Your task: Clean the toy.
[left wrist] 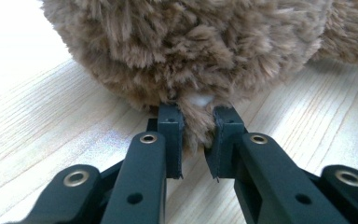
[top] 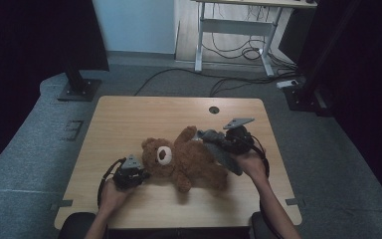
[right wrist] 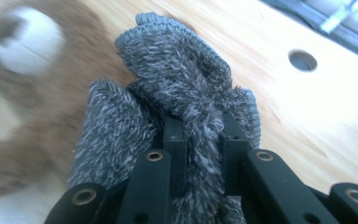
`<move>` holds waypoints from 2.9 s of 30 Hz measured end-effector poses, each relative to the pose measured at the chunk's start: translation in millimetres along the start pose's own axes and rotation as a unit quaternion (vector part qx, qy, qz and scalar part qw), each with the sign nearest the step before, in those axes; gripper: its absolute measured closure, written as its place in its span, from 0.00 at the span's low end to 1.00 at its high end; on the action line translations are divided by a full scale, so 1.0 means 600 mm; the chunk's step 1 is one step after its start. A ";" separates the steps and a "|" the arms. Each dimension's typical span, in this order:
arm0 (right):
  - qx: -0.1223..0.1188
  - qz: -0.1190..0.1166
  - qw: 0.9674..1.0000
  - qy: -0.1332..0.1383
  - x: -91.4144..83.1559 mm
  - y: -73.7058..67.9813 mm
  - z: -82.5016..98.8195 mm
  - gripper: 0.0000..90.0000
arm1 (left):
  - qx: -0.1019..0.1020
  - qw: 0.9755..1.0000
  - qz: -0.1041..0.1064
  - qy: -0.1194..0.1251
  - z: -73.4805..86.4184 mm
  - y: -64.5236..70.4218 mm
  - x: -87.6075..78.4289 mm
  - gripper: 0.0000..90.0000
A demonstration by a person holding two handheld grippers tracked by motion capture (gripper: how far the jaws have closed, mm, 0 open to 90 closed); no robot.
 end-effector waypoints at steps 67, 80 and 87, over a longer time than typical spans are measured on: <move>-0.031 -0.044 0.998 0.016 -0.004 -0.090 -0.019 0.86 | -0.005 1.000 -0.001 0.005 -0.004 -0.001 -0.001 0.86; -0.070 -0.111 0.991 -0.005 0.099 -0.178 -0.071 0.86 | -0.007 1.000 -0.001 0.004 -0.004 -0.001 -0.001 0.86; -0.074 -0.123 0.989 -0.022 0.130 -0.191 -0.033 0.86 | -0.002 1.000 -0.009 0.002 -0.003 0.000 -0.001 0.87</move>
Point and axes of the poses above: each handheld gripper's, and its own axes: x roughly forward along the jaws, z roughly out of its underside, y roughly to its right, the point moved 8 cm from there along x, roughly forward along the jaws, and after that the axes turned 13 degrees about -x, right-handed, at the moved point
